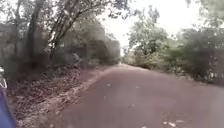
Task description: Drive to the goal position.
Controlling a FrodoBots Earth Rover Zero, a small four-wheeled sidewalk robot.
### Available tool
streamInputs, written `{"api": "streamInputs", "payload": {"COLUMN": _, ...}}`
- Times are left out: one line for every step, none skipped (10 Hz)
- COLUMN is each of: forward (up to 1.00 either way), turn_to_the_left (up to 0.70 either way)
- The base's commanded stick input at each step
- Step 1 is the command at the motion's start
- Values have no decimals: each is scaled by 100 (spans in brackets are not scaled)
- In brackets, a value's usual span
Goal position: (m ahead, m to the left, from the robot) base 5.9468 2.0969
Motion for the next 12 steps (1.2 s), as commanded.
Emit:
{"api": "streamInputs", "payload": {"forward": 70, "turn_to_the_left": -1}}
{"api": "streamInputs", "payload": {"forward": 70, "turn_to_the_left": -1}}
{"api": "streamInputs", "payload": {"forward": 70, "turn_to_the_left": -1}}
{"api": "streamInputs", "payload": {"forward": 70, "turn_to_the_left": -1}}
{"api": "streamInputs", "payload": {"forward": 70, "turn_to_the_left": -1}}
{"api": "streamInputs", "payload": {"forward": 70, "turn_to_the_left": -1}}
{"api": "streamInputs", "payload": {"forward": 70, "turn_to_the_left": -1}}
{"api": "streamInputs", "payload": {"forward": 70, "turn_to_the_left": -1}}
{"api": "streamInputs", "payload": {"forward": 70, "turn_to_the_left": -1}}
{"api": "streamInputs", "payload": {"forward": 70, "turn_to_the_left": -1}}
{"api": "streamInputs", "payload": {"forward": 70, "turn_to_the_left": -1}}
{"api": "streamInputs", "payload": {"forward": 70, "turn_to_the_left": -1}}
